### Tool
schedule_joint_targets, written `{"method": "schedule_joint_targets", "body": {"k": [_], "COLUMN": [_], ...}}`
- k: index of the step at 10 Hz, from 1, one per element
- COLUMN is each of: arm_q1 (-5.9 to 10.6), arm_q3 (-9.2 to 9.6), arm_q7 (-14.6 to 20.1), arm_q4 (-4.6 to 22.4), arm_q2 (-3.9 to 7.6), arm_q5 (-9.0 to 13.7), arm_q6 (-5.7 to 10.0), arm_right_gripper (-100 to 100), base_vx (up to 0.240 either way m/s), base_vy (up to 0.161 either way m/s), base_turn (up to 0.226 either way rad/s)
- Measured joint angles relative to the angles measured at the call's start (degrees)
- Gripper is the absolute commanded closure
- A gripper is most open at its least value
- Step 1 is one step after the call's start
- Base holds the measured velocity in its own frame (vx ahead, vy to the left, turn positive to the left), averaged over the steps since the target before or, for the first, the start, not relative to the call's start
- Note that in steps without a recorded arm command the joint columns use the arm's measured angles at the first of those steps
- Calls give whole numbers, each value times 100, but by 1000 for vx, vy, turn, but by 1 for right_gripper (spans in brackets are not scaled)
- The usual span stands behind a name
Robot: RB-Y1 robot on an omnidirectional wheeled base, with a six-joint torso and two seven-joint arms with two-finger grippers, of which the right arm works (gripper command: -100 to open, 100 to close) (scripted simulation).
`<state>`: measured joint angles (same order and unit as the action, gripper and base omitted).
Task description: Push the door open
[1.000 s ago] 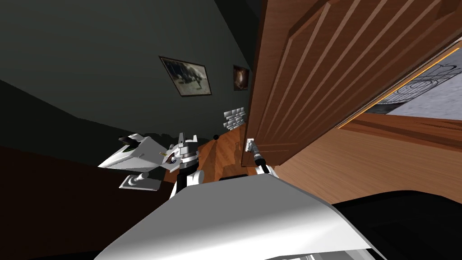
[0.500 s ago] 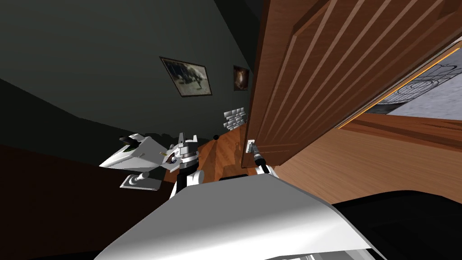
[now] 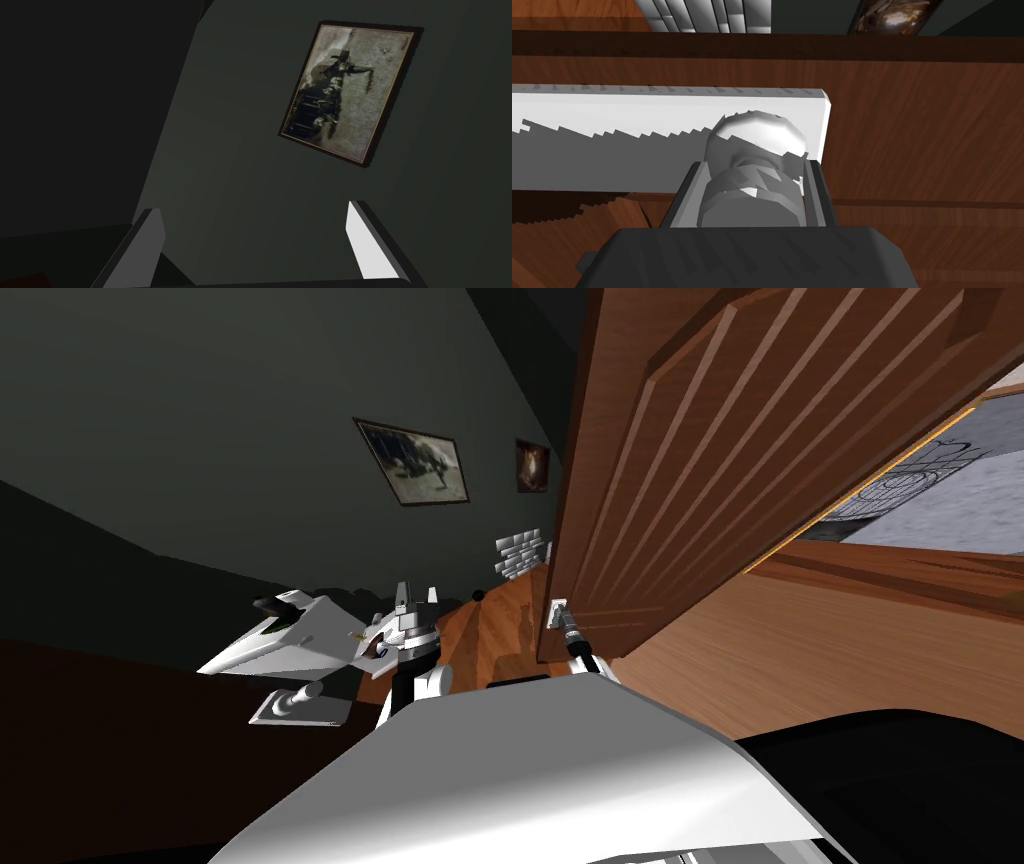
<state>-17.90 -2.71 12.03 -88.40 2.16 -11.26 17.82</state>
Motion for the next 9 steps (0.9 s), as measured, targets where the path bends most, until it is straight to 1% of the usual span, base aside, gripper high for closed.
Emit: {"method": "schedule_joint_targets", "body": {"k": [1,3,4,5,7,8,9], "arm_q1": [23,34,84,78,51,60,71], "arm_q3": [-50,-182,-265,-336,-444,-508,-527], "arm_q7": [-3,-26,-43,-57,-58,-61,-59], "arm_q4": [-16,-44,-12,-19,-85,-92,-102], "arm_q2": [-6,-56,-95,-137,-226,-283,-285], "arm_q5": [11,37,50,62,90,104,109], "arm_q6": [-44,-37,-28,-23,-95,-126,-128], "arm_right_gripper": [100,100,100,100,100,100,100], "base_vx": [206,203,203,195,202,94,130], "base_vy": [72,76,76,59,61,26,38], "base_turn": [-64,-73,-75,-74,-67,-24,-48]}}
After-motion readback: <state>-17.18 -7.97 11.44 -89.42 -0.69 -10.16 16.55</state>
